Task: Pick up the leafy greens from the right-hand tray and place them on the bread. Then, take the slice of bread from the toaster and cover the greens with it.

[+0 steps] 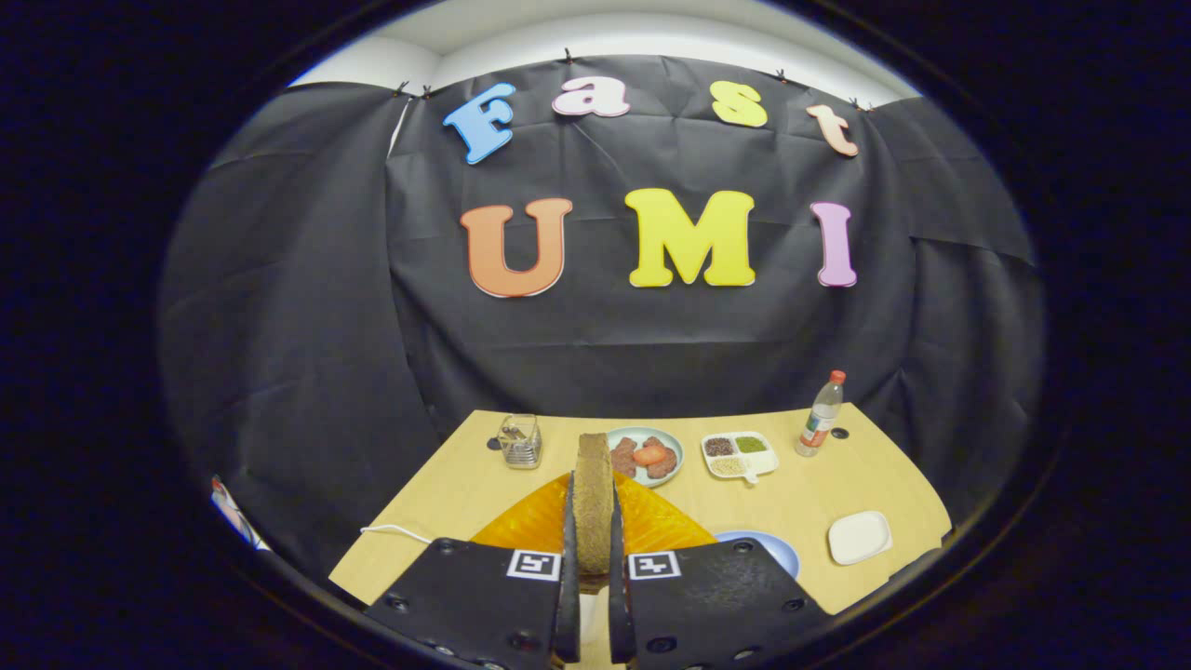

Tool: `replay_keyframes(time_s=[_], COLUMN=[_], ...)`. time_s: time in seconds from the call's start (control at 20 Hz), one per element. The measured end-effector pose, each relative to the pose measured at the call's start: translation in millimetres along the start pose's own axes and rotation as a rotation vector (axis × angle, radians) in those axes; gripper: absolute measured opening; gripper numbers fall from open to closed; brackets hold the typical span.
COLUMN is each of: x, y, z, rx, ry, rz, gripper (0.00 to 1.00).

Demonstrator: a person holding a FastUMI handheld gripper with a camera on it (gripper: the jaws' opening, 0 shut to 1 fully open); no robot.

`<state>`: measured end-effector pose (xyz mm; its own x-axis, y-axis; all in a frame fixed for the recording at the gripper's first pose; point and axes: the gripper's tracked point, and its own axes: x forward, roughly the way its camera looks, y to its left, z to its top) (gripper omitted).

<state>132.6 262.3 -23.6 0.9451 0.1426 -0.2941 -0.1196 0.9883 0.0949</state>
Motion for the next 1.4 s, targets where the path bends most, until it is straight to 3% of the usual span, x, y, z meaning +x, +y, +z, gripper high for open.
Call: replay_keyframes(time_s=[0.4,0.85,1.15,1.4], x=[33,78,93,99], y=[-73,-118,-148,-187], z=[-72,-159,-185,-203], rx=[0.001,0.098,0.149,0.132], ry=[0.082,0.225,0.257,0.266], rz=[-0.080,-0.044,-0.005,-0.024], gripper=[0.12,0.12,0.12,0.14])
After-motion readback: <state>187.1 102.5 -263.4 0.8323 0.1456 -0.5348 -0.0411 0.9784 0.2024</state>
